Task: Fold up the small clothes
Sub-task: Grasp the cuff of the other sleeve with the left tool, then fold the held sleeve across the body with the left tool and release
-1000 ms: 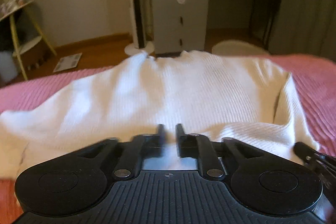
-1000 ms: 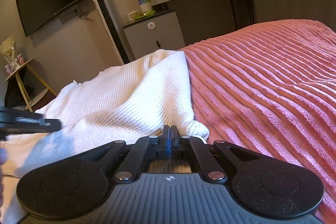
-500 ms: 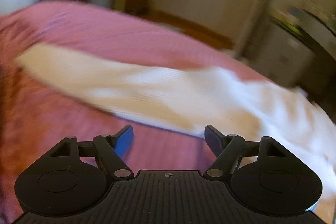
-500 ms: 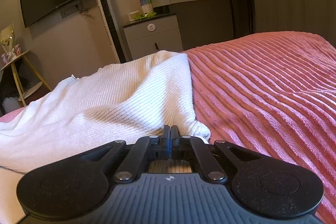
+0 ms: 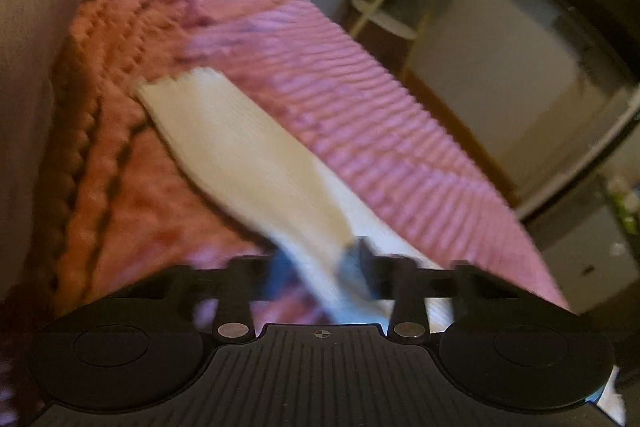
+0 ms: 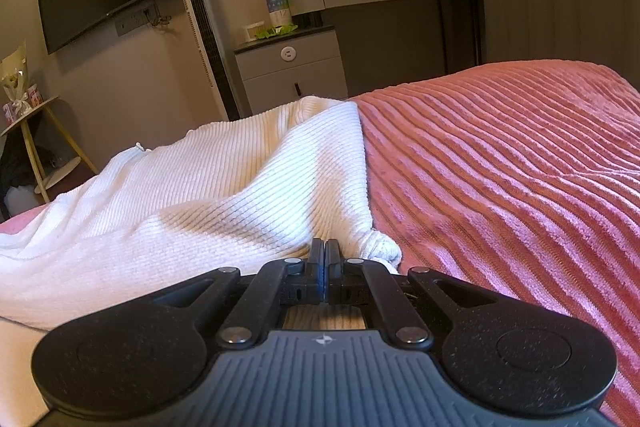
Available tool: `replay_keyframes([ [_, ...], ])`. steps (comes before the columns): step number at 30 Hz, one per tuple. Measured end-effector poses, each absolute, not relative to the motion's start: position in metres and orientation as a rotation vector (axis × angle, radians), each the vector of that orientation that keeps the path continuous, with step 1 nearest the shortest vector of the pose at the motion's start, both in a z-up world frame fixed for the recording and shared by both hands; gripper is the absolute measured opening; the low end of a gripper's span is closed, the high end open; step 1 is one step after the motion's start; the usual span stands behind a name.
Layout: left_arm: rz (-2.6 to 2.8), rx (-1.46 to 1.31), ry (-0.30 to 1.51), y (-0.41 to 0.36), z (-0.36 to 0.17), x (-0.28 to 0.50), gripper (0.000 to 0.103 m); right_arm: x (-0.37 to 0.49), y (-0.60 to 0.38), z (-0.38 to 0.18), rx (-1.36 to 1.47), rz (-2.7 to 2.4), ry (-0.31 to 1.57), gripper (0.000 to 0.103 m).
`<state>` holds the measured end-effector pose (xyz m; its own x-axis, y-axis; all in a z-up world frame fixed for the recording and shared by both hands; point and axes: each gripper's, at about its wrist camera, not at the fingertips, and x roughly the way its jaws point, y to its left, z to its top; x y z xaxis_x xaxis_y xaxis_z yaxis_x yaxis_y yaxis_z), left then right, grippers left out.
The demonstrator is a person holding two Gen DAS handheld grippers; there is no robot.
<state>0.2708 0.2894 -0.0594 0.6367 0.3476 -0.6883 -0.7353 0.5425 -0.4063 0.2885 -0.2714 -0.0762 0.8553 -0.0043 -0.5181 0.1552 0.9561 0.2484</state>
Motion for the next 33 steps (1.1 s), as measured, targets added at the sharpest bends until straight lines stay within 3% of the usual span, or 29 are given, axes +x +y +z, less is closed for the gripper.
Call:
replay_keyframes([
  [1, 0.702, -0.722, 0.573, 0.286, -0.054, 0.269, 0.012, 0.289, -0.272, -0.076, 0.292, -0.084, 0.539, 0.000],
  [8, 0.482, -0.357, 0.368, 0.196, 0.023, 0.259, 0.010, 0.284, -0.276, -0.075, 0.330, -0.066, 0.520, 0.003],
  [11, 0.329, -0.252, 0.337, 0.140, 0.053, 0.260, 0.010, 0.278, -0.279, -0.070, 0.370, -0.049, 0.496, 0.017],
  [13, 0.231, -0.198, 0.332, 0.102, 0.062, 0.261, 0.010, 0.272, -0.277, -0.067, 0.393, -0.028, 0.473, 0.037],
  [19, 0.039, 0.002, 0.434, -0.011, 0.040, 0.269, 0.011, 0.261, -0.275, -0.060, 0.420, -0.007, 0.446, 0.040],
  [22, -0.031, 0.017, 0.524, -0.039, 0.014, 0.270, 0.022, 0.260, -0.279, -0.060, 0.450, 0.001, 0.448, 0.040],
  [23, -0.047, 0.023, 0.555, -0.042, 0.005, 0.269, 0.042, 0.260, -0.279, -0.060, 0.450, 0.001, 0.447, 0.040],
  [25, -0.030, 0.020, 0.588, -0.040, -0.007, 0.261, 0.067, 0.260, -0.278, -0.060, 0.446, 0.008, 0.446, 0.040],
  [27, -0.021, 0.003, 0.576, -0.033, -0.011, 0.244, 0.069, 0.261, -0.276, -0.060, 0.443, 0.013, 0.449, 0.040],
  [29, 0.012, -0.006, 0.574, -0.022, -0.010, 0.228, 0.080, 0.262, -0.273, -0.058, 0.446, 0.028, 0.452, 0.040],
  [33, 0.105, -0.052, 0.568, 0.003, -0.023, 0.197, 0.083, 0.259, -0.252, -0.049, 0.388, 0.092, 0.450, 0.040],
])
